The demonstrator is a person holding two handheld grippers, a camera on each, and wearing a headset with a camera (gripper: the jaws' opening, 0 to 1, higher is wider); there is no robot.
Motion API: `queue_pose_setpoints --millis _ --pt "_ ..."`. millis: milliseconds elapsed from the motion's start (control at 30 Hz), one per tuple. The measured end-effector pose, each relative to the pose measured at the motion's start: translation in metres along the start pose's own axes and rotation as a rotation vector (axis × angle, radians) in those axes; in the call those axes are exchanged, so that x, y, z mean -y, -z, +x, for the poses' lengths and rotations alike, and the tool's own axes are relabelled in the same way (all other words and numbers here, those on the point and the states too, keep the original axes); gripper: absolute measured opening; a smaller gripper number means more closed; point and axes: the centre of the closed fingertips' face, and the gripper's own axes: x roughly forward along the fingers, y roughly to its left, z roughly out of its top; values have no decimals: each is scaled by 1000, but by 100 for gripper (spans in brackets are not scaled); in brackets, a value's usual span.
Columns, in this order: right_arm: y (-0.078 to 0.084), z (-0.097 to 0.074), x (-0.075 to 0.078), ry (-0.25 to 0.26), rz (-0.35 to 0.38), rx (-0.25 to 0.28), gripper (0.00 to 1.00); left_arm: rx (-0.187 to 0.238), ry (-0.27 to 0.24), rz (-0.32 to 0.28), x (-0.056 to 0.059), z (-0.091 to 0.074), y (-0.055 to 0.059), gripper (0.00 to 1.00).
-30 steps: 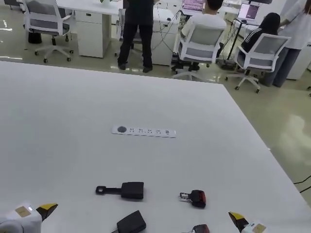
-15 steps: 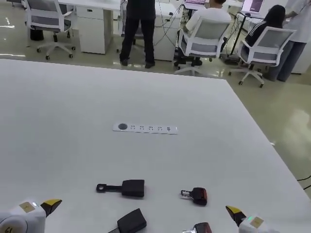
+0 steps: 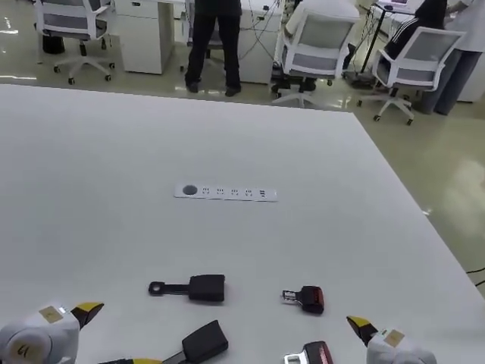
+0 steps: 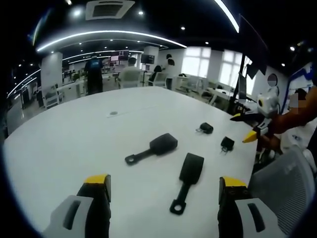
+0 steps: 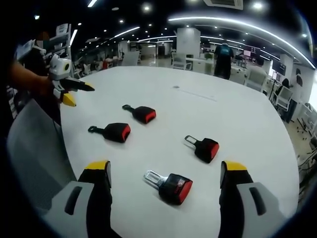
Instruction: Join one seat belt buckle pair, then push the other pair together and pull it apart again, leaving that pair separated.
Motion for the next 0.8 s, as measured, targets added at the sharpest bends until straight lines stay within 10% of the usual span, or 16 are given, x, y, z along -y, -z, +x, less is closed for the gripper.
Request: queue_pose_setpoints --millis 800 --pt "8 21 1 -71 -13 -62 89 -38 34 -9 1 26 7 91"
